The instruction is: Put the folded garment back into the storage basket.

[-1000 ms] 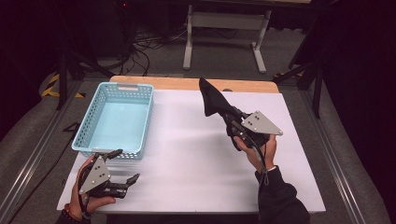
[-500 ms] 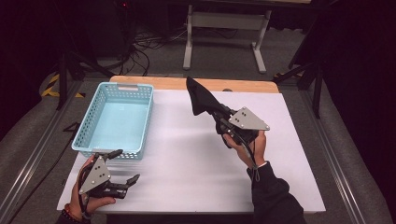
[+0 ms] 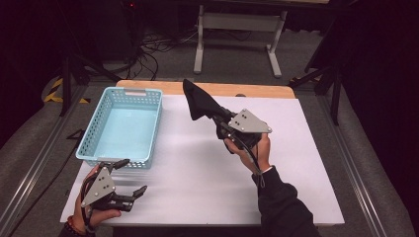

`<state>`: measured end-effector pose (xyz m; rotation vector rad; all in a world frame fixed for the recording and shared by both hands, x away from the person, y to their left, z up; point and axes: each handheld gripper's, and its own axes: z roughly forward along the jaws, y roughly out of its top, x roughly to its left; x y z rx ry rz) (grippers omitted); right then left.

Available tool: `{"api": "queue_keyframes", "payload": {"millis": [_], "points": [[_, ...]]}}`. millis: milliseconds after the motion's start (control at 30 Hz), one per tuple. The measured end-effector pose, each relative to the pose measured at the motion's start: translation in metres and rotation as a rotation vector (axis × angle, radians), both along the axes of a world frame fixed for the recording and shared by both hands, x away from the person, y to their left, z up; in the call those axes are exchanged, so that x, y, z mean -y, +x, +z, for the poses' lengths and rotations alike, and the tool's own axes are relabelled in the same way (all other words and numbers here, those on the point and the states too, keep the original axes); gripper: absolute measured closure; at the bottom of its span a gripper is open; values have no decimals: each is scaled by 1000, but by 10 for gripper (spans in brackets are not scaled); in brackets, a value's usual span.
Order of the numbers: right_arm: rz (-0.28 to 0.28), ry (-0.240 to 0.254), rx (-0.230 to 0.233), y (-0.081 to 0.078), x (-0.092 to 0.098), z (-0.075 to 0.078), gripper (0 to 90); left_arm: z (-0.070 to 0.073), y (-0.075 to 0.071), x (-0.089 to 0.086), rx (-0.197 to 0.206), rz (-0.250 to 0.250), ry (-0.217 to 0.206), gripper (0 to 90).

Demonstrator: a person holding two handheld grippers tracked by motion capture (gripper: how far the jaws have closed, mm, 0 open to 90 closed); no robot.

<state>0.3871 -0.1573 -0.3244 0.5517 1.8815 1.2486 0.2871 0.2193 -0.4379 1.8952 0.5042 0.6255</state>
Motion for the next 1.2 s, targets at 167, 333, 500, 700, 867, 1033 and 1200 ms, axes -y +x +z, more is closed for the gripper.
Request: {"api": "queue_keyframes", "payload": {"millis": [167,333,500,700,867,1033,1200], "points": [[15,0,0,2,-9,3,733,1,-1,0,3,-18,-10,63],[23,1,-4,6,-16,4,733,1,-2,-1,3,-18,-11,62],[36,-4,-8,10,-27,6,733,2,-2,-1,3,-22,-6,62],[49,-11,0,12,-36,10,733,2,-3,-1,5,-23,-9,62],[62,-13,-3,16,-48,11,733,1,-3,0,5,-40,-5,55],[73,-19,-2,20,-59,14,733,0,-3,0,-3,-45,-17,54],[85,-26,-2,25,-70,15,733,-2,-4,3,-8,-61,-7,55]]}}
